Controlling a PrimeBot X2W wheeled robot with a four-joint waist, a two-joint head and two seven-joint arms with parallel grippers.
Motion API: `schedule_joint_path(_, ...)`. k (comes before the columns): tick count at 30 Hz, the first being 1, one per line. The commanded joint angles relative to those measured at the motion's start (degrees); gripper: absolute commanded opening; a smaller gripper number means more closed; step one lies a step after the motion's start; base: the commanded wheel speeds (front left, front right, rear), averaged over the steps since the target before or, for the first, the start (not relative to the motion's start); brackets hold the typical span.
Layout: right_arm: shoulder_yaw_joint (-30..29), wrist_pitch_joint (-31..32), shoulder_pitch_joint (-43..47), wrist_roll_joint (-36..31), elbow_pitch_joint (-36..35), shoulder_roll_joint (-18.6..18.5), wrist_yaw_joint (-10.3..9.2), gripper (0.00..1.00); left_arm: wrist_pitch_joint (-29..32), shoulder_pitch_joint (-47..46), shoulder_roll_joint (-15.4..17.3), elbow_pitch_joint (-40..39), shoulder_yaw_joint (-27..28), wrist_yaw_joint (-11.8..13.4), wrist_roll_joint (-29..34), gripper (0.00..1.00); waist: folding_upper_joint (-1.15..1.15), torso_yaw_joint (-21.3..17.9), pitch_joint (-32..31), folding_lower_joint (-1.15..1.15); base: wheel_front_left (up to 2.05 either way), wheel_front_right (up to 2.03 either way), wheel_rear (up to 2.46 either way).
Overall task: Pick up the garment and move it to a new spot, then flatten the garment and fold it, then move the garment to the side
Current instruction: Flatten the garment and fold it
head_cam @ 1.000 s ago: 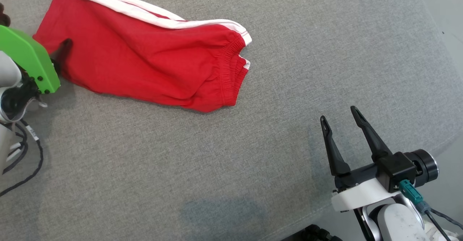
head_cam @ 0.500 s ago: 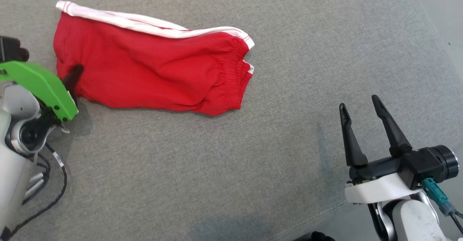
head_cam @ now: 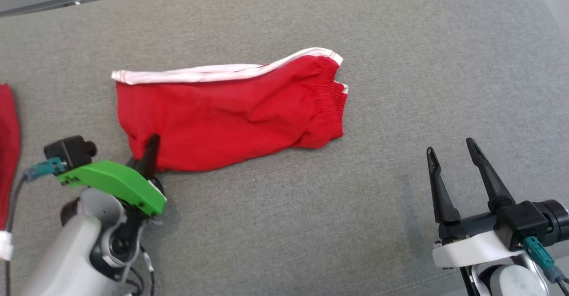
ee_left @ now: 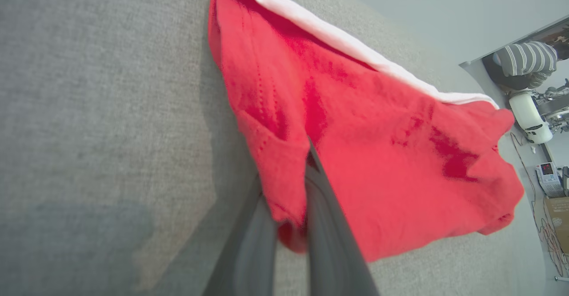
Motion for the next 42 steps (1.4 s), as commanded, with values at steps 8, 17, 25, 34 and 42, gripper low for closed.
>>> schedule_joint_path(8,-1.5,-0.2,2.5,-2.3,-0.2,-0.1,-0.04,1.0,-7.5,9.9,-4.2,-7.0,-3.3,4.4,4.2,0.0,0.5,9.2,-4.7,0.0,0.0,0.0,0.0)
schedule_joint_path(17,-1.5,-0.2,2.2,-2.3,1.0,-0.1,-0.04,1.0,-11.7,9.5,-5.7,-3.7,-5.8,4.1,8.4,0.0,0.5,11.4,-5.7,0.0,0.0,0.0,0.0)
schedule_joint_path(25,-1.5,-0.2,2.7,-1.0,1.5,-0.1,-0.04,1.0,-14.0,9.4,-4.8,-0.3,-6.7,3.7,10.8,0.41,0.5,10.6,-6.0,0.0,0.0,0.0,0.0)
schedule_joint_path(34,-2.0,-0.2,2.5,-0.9,1.6,-0.1,-0.04,1.0,-19.1,11.9,-2.7,-1.1,-5.9,8.1,18.9,1.0,0.5,10.5,-7.0,0.0,0.0,0.0,0.0)
schedule_joint_path(42,-3.5,-0.2,-0.8,1.5,6.8,-0.2,-0.04,1.0,-19.7,18.9,0.4,-12.8,-0.6,9.5,31.4,1.0,0.5,13.2,-8.4,0.0,0.0,0.0,0.0)
